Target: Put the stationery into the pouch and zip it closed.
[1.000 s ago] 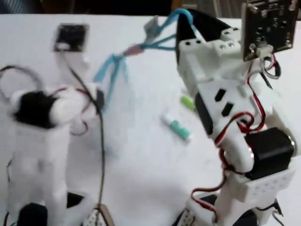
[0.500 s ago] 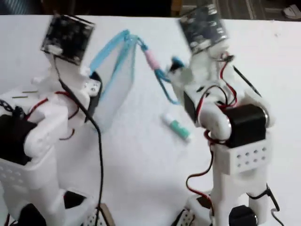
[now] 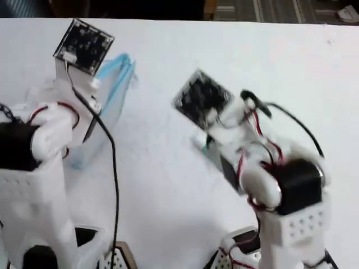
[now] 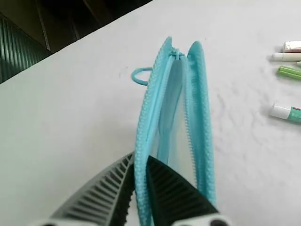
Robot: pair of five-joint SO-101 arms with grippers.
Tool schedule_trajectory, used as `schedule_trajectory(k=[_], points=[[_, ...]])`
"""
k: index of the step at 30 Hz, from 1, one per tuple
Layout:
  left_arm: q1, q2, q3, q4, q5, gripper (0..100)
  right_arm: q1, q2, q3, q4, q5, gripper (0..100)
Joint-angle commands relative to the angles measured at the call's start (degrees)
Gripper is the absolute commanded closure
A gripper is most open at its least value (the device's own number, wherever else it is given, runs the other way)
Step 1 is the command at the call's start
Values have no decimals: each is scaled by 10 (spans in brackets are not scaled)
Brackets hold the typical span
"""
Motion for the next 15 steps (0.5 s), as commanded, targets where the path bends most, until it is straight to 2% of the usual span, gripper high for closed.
schedule_trajectory(k=[1, 4, 7, 11, 15], points=[[-4, -65, 25, -2, -1, 978, 33, -31, 143, -4, 38, 683], [17, -122, 76, -2, 7, 978, 62, -14, 279, -101, 40, 683], [37, -177, 137, -3, 29, 978, 65, 38, 352, -202, 43, 683], [53, -205, 186, -3, 34, 978, 66, 157, 374, -294, 82, 683], [53, -214, 190, -2, 65, 978, 65, 284, 374, -366, 88, 683]])
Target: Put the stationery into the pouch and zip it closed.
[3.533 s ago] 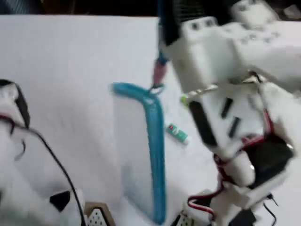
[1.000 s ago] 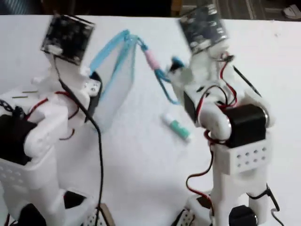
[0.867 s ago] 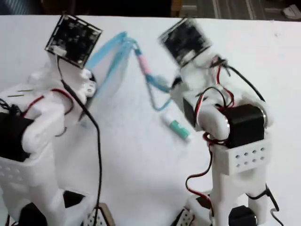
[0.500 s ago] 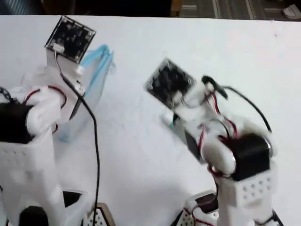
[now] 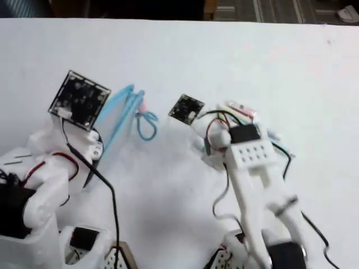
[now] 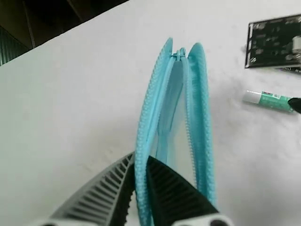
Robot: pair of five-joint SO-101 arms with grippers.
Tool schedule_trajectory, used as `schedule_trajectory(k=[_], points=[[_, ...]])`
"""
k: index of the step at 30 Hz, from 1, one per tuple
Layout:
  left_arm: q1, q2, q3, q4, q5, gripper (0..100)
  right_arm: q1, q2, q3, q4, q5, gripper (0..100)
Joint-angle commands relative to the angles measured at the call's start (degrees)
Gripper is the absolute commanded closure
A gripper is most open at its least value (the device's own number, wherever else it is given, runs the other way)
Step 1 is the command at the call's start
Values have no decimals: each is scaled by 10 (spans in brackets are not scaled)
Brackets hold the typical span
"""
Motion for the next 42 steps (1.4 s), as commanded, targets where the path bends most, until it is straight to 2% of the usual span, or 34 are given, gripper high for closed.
schedule_trajectory(k=[1, 4, 6, 11, 14, 18, 21, 23, 26, 30, 33, 37, 39, 42], points=[[7, -12, 1, -2, 25, 978, 1, 100, -2, -70, 9, 683], [8, -10, 2, -2, 42, 978, 2, 175, -3, -133, 4, 683], [8, -10, 2, -2, 54, 978, 0, 217, -5, -168, -25, 683], [9, -10, 23, -2, 65, 978, -24, 296, -54, -188, -92, 688], [7, -11, 40, -2, 65, 978, -35, 330, -79, -188, -114, 777], [7, -10, 47, -2, 65, 978, -36, 346, -96, -187, -118, 994], [7, -10, 46, -2, 65, 978, -29, 330, -95, -187, -122, 950], [7, -10, 46, -2, 65, 978, -28, 300, -98, -169, -160, 988], [7, -10, 46, -2, 65, 978, -27, 221, -114, -118, -227, 983], [7, -10, 46, -2, 65, 978, -29, 66, -140, -32, -287, 981], [7, -12, 46, -2, 65, 978, -30, -67, -162, -7, -353, 981], [8, -13, 46, -2, 65, 978, -44, -222, -201, -61, -498, 981], [10, -13, 46, -2, 65, 978, -92, -276, -205, -125, -580, 981], [9, -10, 46, -2, 66, 978, -182, -318, -203, -214, -665, 981]])
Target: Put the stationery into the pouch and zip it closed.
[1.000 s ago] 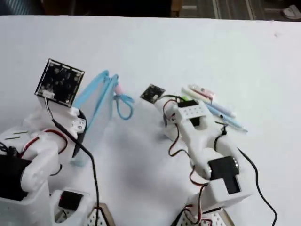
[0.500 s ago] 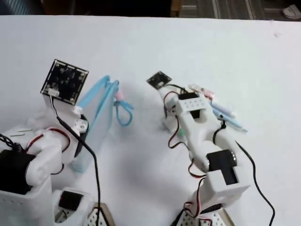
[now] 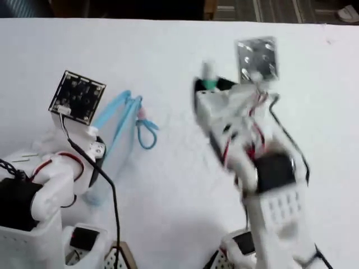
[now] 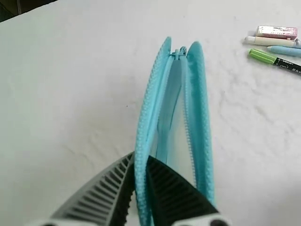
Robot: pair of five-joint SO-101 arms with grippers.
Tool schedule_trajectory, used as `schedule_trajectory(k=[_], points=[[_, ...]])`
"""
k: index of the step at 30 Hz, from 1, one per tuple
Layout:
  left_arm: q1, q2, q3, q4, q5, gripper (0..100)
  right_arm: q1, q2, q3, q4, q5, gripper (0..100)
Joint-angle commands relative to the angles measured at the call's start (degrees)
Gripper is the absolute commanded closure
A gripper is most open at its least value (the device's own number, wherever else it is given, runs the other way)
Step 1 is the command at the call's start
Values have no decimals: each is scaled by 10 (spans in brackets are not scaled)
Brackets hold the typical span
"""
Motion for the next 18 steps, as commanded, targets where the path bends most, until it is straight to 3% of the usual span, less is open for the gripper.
schedule_trajectory(k=[1, 3, 9, 18], points=[[3, -4, -3, -3, 7, 978, -97, -51, -22, -100, -105, 981], [3, -7, -6, -3, 25, 978, -132, -45, -18, -132, -135, 981], [5, -7, -3, -9, 36, 978, -140, -1, 11, -214, -196, 981], [6, -3, -2, -31, 36, 978, -175, 32, 23, -209, -244, 981]])
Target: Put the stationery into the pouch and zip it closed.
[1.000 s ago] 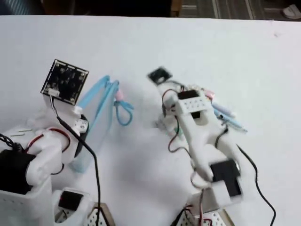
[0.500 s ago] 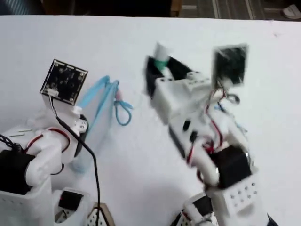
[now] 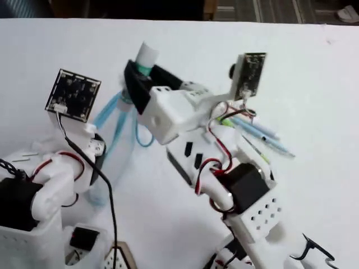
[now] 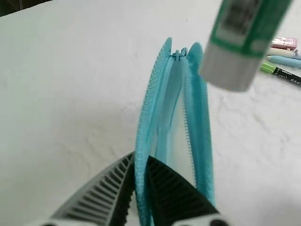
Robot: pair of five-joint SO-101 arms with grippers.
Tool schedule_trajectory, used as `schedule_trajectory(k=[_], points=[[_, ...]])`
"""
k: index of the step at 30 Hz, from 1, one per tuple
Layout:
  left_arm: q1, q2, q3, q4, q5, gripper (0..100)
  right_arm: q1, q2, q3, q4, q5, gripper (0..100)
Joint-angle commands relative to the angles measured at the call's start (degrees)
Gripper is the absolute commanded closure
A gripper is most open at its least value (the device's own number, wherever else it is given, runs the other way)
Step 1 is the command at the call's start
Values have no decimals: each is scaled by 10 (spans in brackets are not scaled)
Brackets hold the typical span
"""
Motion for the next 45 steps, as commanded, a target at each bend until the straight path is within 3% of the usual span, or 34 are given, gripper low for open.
schedule_trajectory(k=[1, 16, 20, 24, 27, 31, 38, 41, 45], points=[[6, -3, -4, -18, 6, 978, -13, 5, -4, -3, -12, 981], [5, -2, -4, -37, 30, 978, -49, 107, 52, 0, -5, 981], [3, -2, -4, -39, 30, 978, -36, 81, 82, 3, 45, 981], [3, -2, -4, -44, 30, 978, -66, 44, 87, 18, 67, 974], [3, -2, -4, -49, 30, 978, -101, 20, 90, 18, 114, 909], [3, -2, 1, -55, 30, 978, -107, 11, 89, 39, 122, 807], [1, -4, 55, -79, 31, 978, -104, -9, 58, 41, 125, 798], [1, -3, 55, -81, 31, 978, -53, -25, 34, 42, 125, 798], [-10, -3, 58, -83, 31, 978, 125, -31, -5, 44, 127, 820]])
